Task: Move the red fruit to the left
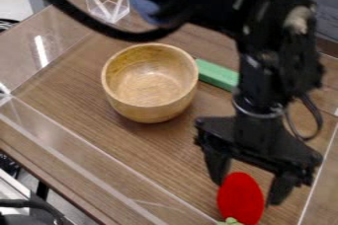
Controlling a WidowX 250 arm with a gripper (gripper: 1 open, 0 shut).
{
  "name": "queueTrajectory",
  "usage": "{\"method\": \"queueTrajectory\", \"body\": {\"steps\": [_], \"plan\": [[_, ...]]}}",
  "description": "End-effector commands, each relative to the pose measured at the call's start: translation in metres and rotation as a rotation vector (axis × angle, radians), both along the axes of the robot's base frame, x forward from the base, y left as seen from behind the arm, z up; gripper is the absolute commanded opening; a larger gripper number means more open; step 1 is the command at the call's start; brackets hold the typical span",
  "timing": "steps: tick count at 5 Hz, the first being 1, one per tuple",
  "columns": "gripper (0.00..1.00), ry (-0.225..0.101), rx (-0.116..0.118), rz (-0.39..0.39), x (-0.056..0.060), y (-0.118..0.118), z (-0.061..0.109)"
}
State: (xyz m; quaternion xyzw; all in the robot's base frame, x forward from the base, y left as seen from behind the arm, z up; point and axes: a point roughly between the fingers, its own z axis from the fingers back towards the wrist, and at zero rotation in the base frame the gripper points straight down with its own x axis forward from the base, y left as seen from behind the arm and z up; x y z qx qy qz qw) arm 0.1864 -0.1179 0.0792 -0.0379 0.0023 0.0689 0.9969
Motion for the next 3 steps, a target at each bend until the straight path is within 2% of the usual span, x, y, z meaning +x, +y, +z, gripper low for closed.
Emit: {"method": "queueTrajectory", "body": {"steps": [1,2,3], "plan": [[1.0,-0.025,-0.013,0.021,0.008,-0.012,-0.002],[1.0,-0.036,-0.011,0.025,0.012,-0.02,-0.008],[1.0,-0.041,-0.008,0.026,0.012,-0.018,-0.023]]}}
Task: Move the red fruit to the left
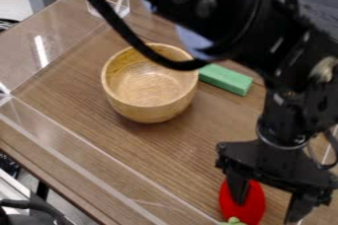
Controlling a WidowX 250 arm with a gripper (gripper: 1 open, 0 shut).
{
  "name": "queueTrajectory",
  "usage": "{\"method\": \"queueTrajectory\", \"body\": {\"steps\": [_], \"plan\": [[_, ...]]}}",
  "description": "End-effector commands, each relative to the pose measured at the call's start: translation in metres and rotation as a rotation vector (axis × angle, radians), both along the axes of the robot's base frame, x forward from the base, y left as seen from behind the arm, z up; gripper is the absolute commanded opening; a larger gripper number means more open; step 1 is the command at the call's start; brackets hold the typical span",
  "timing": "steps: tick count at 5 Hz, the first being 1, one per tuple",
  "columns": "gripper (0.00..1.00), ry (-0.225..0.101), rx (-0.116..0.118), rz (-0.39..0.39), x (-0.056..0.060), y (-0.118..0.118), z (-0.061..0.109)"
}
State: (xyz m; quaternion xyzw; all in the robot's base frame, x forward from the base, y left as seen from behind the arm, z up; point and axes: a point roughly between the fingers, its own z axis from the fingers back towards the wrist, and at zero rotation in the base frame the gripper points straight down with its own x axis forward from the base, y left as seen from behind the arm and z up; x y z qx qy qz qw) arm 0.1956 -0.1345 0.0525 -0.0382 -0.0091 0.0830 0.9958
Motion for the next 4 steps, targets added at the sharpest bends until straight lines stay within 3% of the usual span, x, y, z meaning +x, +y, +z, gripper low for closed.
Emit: {"method": "queueTrajectory", "body": {"steps": [1,3,4], "plan": [[1.0,-0.03,-0.002,0.005,0.002,0.0,-0.008],[1.0,-0.042,0.009,-0.121,-0.01,0.025,-0.023],[1.0,-0.042,0.011,-0.098,-0.005,0.023,-0.02]]}}
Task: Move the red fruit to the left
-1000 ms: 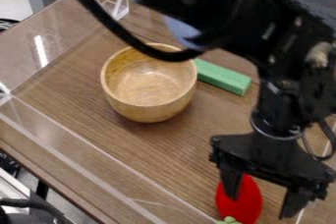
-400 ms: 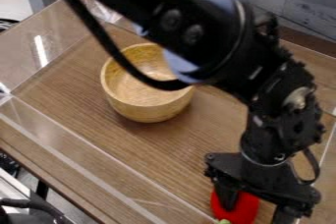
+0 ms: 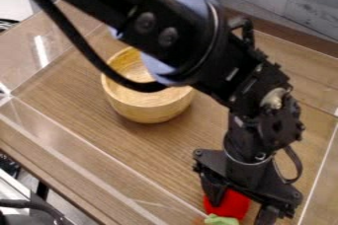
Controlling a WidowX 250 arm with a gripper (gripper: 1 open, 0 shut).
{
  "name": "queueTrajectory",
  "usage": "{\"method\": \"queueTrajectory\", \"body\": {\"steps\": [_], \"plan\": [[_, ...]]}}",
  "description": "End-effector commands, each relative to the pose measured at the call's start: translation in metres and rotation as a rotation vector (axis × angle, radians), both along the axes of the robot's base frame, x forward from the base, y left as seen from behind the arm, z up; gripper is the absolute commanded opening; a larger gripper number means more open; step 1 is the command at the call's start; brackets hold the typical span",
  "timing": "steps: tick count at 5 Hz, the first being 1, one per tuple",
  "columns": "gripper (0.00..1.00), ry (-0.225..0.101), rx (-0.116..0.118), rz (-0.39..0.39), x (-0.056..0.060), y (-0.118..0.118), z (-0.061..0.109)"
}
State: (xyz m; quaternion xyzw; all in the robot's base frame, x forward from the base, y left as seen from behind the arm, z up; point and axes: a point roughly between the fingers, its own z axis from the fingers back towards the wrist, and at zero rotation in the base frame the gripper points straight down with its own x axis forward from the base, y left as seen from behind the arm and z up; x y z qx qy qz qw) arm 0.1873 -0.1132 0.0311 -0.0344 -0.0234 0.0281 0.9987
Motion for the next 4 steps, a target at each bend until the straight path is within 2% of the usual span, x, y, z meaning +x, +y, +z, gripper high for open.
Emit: {"method": "queueTrajectory", "body": {"steps": [1,3,4], "plan": [[1.0,-0.016,-0.004,0.027,0.008,-0.003,0.004],[1.0,-0.008,-0.01,0.078,0.011,-0.004,0.003],[1.0,-0.007,-0.016,0.1,0.018,-0.011,0.006]]}}
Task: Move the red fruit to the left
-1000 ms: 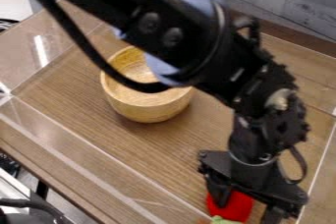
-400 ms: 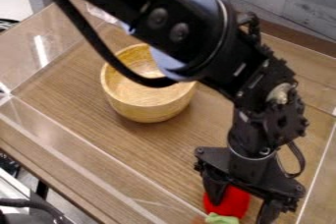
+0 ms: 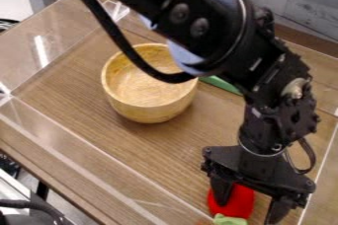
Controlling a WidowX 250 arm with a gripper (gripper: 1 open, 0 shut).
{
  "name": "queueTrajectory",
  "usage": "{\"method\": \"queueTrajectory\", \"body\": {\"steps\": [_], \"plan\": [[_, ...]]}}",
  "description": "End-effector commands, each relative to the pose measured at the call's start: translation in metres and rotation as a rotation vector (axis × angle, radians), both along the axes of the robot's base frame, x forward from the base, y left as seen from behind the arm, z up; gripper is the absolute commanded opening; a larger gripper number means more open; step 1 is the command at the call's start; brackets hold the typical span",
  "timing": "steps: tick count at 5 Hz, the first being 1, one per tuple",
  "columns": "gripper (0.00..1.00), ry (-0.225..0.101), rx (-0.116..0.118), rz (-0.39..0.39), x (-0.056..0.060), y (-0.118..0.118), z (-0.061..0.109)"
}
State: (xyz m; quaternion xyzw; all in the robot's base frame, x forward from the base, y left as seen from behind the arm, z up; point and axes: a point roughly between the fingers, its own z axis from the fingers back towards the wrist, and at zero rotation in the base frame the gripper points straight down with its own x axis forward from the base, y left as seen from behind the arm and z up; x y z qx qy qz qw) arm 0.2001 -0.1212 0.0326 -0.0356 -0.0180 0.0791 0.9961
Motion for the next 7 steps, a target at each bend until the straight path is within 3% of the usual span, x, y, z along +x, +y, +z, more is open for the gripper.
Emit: {"method": "queueTrajectory", "body": {"steps": [1,2,3,4,6,7], "plan": [[0.0,-0.02,-0.008,-0.045,0.001,-0.007,-0.008],[0.0,-0.024,-0.009,-0.095,-0.005,-0.01,-0.015],[0.0,-0.035,-0.014,-0.073,-0.006,-0.019,-0.004],[0.0,-0.057,-0.021,-0.046,-0.006,-0.027,0.012],[0.0,-0.105,-0.049,-0.103,-0.006,-0.03,0.057],[0.0,-0.142,-0.067,-0.076,-0.015,-0.028,0.083]]}}
